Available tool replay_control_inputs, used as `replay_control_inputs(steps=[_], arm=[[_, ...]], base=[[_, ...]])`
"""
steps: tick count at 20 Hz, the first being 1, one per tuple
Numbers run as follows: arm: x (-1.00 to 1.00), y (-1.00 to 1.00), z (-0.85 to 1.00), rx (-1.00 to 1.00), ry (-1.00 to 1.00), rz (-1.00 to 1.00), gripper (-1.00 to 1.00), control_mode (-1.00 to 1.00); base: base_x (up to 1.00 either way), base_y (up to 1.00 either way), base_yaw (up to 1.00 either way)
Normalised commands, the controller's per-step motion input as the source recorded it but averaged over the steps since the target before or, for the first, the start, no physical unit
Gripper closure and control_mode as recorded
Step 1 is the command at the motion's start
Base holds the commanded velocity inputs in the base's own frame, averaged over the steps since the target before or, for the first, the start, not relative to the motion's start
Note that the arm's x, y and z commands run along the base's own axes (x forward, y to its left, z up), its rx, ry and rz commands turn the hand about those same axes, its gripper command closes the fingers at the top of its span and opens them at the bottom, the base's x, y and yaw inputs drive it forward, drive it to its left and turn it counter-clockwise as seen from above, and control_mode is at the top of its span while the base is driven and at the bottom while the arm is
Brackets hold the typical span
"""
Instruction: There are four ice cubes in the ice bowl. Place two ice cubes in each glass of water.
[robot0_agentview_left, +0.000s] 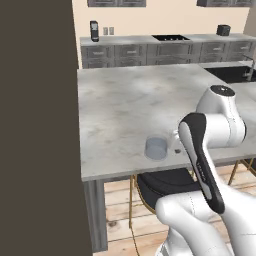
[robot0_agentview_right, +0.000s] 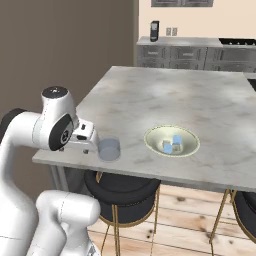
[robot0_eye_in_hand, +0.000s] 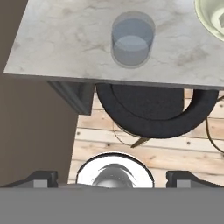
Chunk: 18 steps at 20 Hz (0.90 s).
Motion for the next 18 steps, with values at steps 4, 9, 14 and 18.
replay_control_inputs(steps=[4, 9, 14, 18], arm=[[-0.21, -0.04, -0.16, 0.00, -0.03, 0.00, -1.00, -1.00], [-0.05, 0.00, -0.06, 0.00, 0.00, 0.00, -1.00, 1.00], [0.00, 0.00, 0.00, 0.00, 0.00, 0.00, -1.00, 1.00], [0.00, 0.00, 0.00, 0.00, 0.00, 0.00, -1.00, 1.00]], base=[[0.00, 0.00, 0.00], [-0.07, -0.02, 0.00], [-0.34, -0.51, 0.00], [-0.13, -0.67, -0.01]])
